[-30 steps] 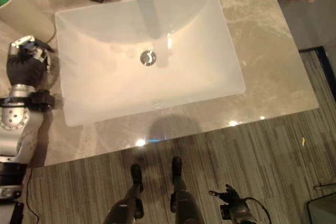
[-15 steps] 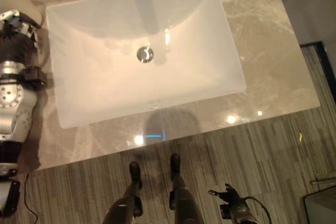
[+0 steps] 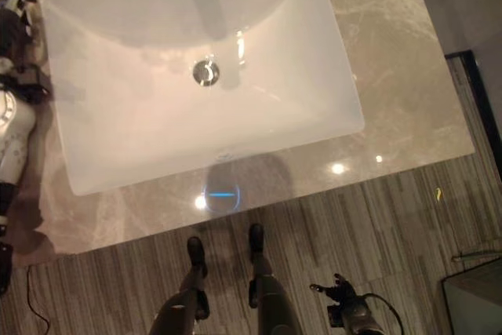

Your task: Put brush and paste in cup on sink, flatten towel.

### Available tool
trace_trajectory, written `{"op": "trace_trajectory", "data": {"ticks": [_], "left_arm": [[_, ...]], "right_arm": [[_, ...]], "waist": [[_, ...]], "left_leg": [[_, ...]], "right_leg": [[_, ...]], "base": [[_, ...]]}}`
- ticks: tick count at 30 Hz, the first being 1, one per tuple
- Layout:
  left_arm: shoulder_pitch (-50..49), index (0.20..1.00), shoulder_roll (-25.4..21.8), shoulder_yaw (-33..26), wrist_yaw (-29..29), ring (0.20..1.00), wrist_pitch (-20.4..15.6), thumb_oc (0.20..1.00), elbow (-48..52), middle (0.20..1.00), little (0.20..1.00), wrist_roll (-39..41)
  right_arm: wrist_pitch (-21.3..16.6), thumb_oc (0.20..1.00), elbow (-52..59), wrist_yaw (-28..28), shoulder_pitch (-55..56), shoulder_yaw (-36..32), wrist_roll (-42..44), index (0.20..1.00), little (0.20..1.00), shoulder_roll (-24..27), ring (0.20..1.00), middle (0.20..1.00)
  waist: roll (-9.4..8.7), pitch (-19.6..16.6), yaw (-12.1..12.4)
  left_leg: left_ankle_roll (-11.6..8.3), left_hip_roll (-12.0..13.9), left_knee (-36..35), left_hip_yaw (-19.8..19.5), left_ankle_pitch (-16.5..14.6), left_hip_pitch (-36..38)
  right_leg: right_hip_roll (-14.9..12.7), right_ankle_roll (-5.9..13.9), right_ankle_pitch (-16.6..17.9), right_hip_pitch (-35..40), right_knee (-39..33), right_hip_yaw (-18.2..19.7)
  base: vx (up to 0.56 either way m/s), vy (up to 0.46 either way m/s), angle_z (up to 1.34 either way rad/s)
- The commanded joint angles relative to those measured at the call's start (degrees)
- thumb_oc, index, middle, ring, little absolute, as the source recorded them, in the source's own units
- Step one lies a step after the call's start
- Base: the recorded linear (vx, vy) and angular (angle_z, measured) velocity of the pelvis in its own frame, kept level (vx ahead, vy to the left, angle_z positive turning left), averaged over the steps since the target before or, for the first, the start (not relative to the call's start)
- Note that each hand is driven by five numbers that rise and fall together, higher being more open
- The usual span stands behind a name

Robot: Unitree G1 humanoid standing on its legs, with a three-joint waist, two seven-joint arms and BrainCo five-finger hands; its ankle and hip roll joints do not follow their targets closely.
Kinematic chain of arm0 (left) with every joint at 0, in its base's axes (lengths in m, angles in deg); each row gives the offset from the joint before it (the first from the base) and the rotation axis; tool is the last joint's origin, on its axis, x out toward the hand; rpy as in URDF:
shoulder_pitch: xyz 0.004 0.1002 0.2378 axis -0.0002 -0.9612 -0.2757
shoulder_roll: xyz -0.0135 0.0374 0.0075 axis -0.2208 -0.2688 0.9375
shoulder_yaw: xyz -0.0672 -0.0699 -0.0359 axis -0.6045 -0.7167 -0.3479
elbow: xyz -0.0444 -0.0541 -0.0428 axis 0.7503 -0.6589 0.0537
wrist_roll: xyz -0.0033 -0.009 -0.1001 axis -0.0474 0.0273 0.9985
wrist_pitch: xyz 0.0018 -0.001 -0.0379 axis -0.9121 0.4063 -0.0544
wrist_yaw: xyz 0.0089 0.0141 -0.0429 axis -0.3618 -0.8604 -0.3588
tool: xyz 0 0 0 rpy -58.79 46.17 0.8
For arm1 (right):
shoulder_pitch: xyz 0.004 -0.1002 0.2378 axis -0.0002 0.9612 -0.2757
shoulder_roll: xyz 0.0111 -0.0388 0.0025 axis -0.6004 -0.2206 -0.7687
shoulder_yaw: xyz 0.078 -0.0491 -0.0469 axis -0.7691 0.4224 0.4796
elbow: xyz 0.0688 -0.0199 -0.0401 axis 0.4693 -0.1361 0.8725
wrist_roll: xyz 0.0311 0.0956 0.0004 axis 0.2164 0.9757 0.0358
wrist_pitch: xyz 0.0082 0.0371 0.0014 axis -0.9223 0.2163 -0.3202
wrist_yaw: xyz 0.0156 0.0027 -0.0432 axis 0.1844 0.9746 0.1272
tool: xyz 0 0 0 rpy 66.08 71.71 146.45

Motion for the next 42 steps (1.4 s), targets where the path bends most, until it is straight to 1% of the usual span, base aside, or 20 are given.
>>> {"op": "trace_trajectory", "data": {"ticks": [1,4,9,10,11,13,14,15,20,22,24,28,29,32,35,39,42], "left_arm": [[2.34,0.2,-3.16,1.08,-0.88,0.2,-2.64,0.2,-0.89,0.2,0.2,1.42],[-2.95,0.2,-2.13,-0.35,1.01,0.2,-2.69,0.2,4.88,0.2,0.2,1.4],[-15.81,0.2,-0.62,-6.57,4.53,0.2,-2.41,0.2,14.78,0.2,0.2,1.6],[-15.91,0.2,-0.61,-6.67,4.53,0.2,-2.39,0.2,14.84,0.2,0.2,1.59],[-19.45,0.2,-0.11,-8.75,5.18,0.2,-2.64,0.2,16.84,0.2,0.2,1.76],[-23.01,0.2,0.36,-11.17,5.77,0.2,-2.75,0.2,17.9,0.2,0.2,2.05],[-23.26,0.2,0.39,-11.39,5.79,0.2,-2.71,0.2,18.03,0.2,0.2,2.05],[-25.87,0.2,0.41,-13.36,5.91,0.2,-2.8,0.2,18.95,0.2,0.2,2.18],[-29.07,0.2,-1.31,-17.02,5.99,0.2,-3.28,0.2,18.47,0.2,0.2,2.37],[-28.98,0.2,-1.54,-17.32,5.88,0.2,-3.34,0.2,18.1,0.2,0.2,2.51],[-27.21,0.2,-3.08,-17.37,5.39,0.2,-3.7,0.2,15.9,0.2,0.2,2.72],[-23.65,0.2,-4.81,-15.33,5.35,0.2,-4.04,0.2,12.59,0.2,0.2,3.91],[-20.29,0.2,-5.79,-13.02,5.32,0.2,-4.09,0.2,10.06,0.2,0.2,5.45],[-13.86,0.2,-7.64,-9.21,4.47,0.2,-4.21,0.2,6.48,0.2,0.2,6.63],[-9.06,0.2,-8.47,-6.71,3.22,0.2,-4.41,0.2,3.76,0.2,0.2,6.63],[-4.1,0.2,-9.03,-3.3,2.63,0.2,-4.22,0.2,0.35,0.2,0.2,6.65],[-2.46,0.2,-9.21,-1.8,2.52,0.2,-4.05,0.2,-1.09,0.2,0.2,6.55]], "right_arm": [[-0.22,1.0,1.11,-0.92,1.32,-0.11,2.58,1.0,1.0,2.06,1.0,1.0],[-0.22,1.0,0.86,-0.85,1.78,-0.29,2.5,1.0,1.0,1.48,1.0,1.0],[-0.11,1.0,0.58,-0.64,2.14,-1.06,1.87,1.0,1.0,1.56,1.0,1.0],[-0.11,1.0,0.58,-0.64,2.13,-1.02,1.88,1.0,1.0,1.59,1.0,1.0],[-0.14,1.0,0.43,-0.49,2.38,-1.63,1.59,1.0,1.0,1.61,1.0,1.0],[-0.08,1.0,0.41,-0.38,2.43,-2.04,1.26,1.0,1.0,1.64,1.0,1.0],[-0.08,1.0,0.41,-0.38,2.44,-1.95,1.26,1.0,1.0,1.68,1.0,1.0],[-0.12,1.0,0.26,-0.26,2.74,-2.36,0.95,1.0,1.0,1.81,1.0,1.0],[-0.22,1.0,-0.21,0.16,3.59,-3.3,0.09,1.0,1.0,2.7,1.0,1.0],[-0.25,1.0,-0.33,0.2,3.78,-3.53,0.17,1.0,1.0,2.86,1.0,1.0],[-0.26,1.0,-0.74,0.39,4.09,-3.99,0.17,1.0,1.0,3.65,1.0,1.0],[-0.17,1.0,-1.26,0.54,4.11,-4.03,0.09,1.0,1.0,4.4,1.0,1.0],[0.04,1.0,-1.82,0.7,3.96,-3.66,-0.07,1.0,1.0,4.74,1.0,1.0],[0.19,1.0,-1.97,0.73,4.1,-3.11,0.09,1.0,1.0,5.04,1.0,1.0],[0.02,1.0,-1.74,0.9,4.25,-2.74,0.76,1.0,1.0,4.94,1.0,1.0],[0.05,1.0,-1.76,0.91,4.21,-2.35,1.33,1.0,1.0,4.87,1.0,1.0],[0.04,1.0,-1.78,0.84,4.06,-2.16,1.55,1.0,1.0,4.75,1.0,1.0]], "waist": [[0.39,0.97,0.44],[0.34,0.86,0.91],[0.73,0.45,2.07],[0.76,0.45,2.02],[0.82,0.33,2.68],[1.09,0.25,3.09],[1.14,0.26,2.98],[1.29,0.24,3.39],[1.29,0.35,3.89],[1.29,0.37,3.86],[1.25,0.57,3.73],[1.1,0.85,3.45],[1.02,1.05,3.23],[0.72,1.28,2.7],[0.37,1.47,2.22],[0.06,1.54,1.47],[-0.03,1.58,1.26]], "left_leg": [[-1.17,2.42,0.67,-4.01,-1.14,0.47],[-1.08,2.37,0.67,-4.35,-1.33,0.95],[-0.97,2.26,0.67,-4.78,-1.68,2.14],[-0.98,2.26,0.67,-4.79,-1.68,2.15],[-0.92,2.27,0.67,-4.88,-1.83,2.44],[-0.86,2.13,0.67,-5.09,-1.96,2.68],[-0.86,2.12,0.67,-5.11,-1.96,2.72],[-0.85,2.0,0.67,-5.29,-1.97,2.91],[-0.62,1.64,0.67,-5.77,-1.96,2.83],[-0.57,1.58,0.67,-5.81,-1.95,2.83],[-0.53,1.27,0.67,-5.83,-1.96,2.8],[-0.43,1.11,0.67,-5.78,-1.88,2.58],[-0.38,1.05,0.67,-5.76,-1.78,2.35],[-0.3,0.97,0.67,-5.68,-1.57,1.92],[-0.3,1.0,0.67,-5.6,-1.47,1.52],[-0.29,1.03,0.67,-5.33,-1.35,1.1],[-0.31,1.0,0.67,-5.23,-1.32,0.97]], "right_leg": [[-2.17,5.19,-2.53,3.0,-0.11,-1.12],[-2.22,4.99,-2.69,3.51,-0.11,-1.5],[-2.27,4.67,-3.26,4.94,-0.11,-1.94],[-2.27,4.67,-3.26,4.96,-0.11,-1.95],[-2.44,4.61,-3.44,5.43,-0.11,-2.33],[-2.59,4.62,-3.51,5.85,-0.11,-2.7],[-2.59,4.62,-3.52,5.9,-0.11,-2.72],[-2.75,4.61,-3.59,6.26,-0.11,-3.13],[-3.05,4.69,-3.54,6.59,-0.11,-3.81],[-3.12,4.72,-3.48,6.63,-0.11,-3.84],[-3.3,4.97,-3.26,6.66,-0.11,-4.04],[-3.5,5.21,-2.93,6.42,-0.11,-3.95],[-3.54,5.35,-2.67,6.14,-0.11,-3.88],[-3.51,5.6,-2.32,5.65,-0.11,-3.66],[-3.48,5.79,-2.07,5.14,-0.11,-3.49],[-3.44,6.03,-1.82,4.62,-0.11,-3.25],[-3.43,6.07,-1.69,4.39,-0.11,-3.12]], "base": [[0.0,0.0,0.0],[0.0,0.0,0.0],[0.0,0.0,0.0],[-0.01,0.01,0.05],[-0.02,0.016,0.09],[-0.02,0.026,0.05],[-0.02,0.027,0.05],[-0.03,0.024,0.14],[-0.03,0.032,0.14],[-0.02,0.026,0.04],[-0.04,0.058,0.06],[-0.02,0.035,0.02],[-0.02,0.037,0.02],[-0.01,0.039,0.04],[0.0,0.009,-0.02],[0.02,0.025,-0.06],[0.0,0.0,0.0]]}}
